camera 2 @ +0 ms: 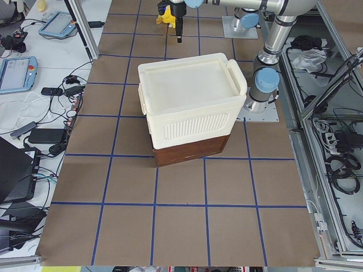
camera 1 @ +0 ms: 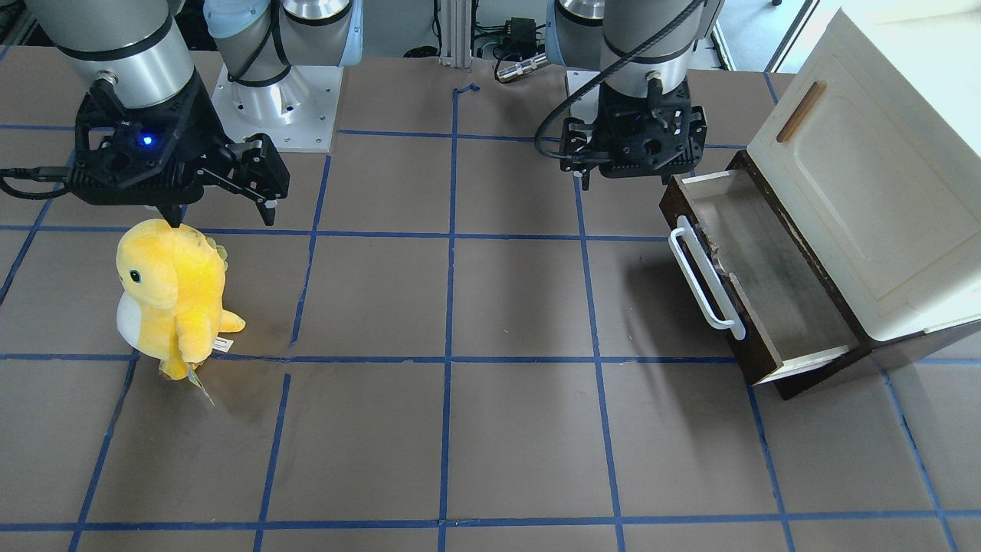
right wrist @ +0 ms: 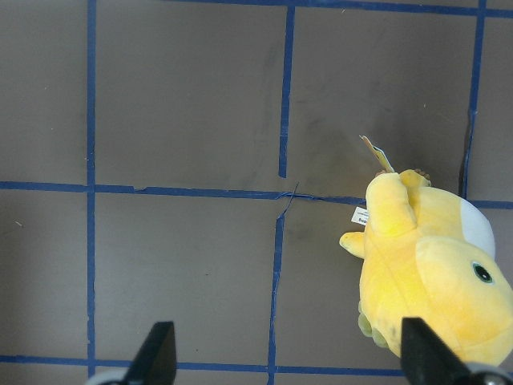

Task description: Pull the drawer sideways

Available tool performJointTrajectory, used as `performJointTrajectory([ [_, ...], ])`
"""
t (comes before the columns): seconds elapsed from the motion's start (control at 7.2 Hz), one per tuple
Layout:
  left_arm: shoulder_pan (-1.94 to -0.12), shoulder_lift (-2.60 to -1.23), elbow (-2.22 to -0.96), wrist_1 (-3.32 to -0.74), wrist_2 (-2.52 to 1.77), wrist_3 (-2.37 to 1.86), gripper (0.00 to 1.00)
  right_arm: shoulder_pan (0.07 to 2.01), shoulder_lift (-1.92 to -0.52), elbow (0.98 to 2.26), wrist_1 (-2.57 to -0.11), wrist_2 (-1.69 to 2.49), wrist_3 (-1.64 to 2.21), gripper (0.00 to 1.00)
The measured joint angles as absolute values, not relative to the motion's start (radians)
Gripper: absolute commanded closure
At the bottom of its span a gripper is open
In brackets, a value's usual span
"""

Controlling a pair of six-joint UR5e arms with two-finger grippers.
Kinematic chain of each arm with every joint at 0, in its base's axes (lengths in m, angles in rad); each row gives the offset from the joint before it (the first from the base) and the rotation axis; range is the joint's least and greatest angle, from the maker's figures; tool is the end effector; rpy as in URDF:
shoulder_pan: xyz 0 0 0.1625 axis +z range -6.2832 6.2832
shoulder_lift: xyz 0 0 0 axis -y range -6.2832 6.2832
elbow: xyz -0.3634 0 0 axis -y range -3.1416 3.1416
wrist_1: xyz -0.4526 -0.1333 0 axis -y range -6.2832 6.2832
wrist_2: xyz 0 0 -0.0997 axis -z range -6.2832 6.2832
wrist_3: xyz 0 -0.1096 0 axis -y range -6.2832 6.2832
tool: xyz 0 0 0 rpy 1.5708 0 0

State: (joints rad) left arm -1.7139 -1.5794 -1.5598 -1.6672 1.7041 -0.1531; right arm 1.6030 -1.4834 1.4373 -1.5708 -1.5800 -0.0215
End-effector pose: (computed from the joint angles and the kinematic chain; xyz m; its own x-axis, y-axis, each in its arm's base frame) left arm -0.1952 -0.5223 0.4095 -0.9894 0.0016 -0.1451 -0.0090 0.9973 0.0726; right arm 0.1512 -0.5839 0.4405 -0.9985 -0.0532 0.0102 -0.0536 0.9975 -0.0459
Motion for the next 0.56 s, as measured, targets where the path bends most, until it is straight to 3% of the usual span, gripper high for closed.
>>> performJointTrajectory([
  [0.56, -1.581, -1.544, -1.548, -1.654, 1.541, -0.055, 0.0, 1.603, -1.483, 1.437, -1.571, -1.58, -0.021, 0.0],
])
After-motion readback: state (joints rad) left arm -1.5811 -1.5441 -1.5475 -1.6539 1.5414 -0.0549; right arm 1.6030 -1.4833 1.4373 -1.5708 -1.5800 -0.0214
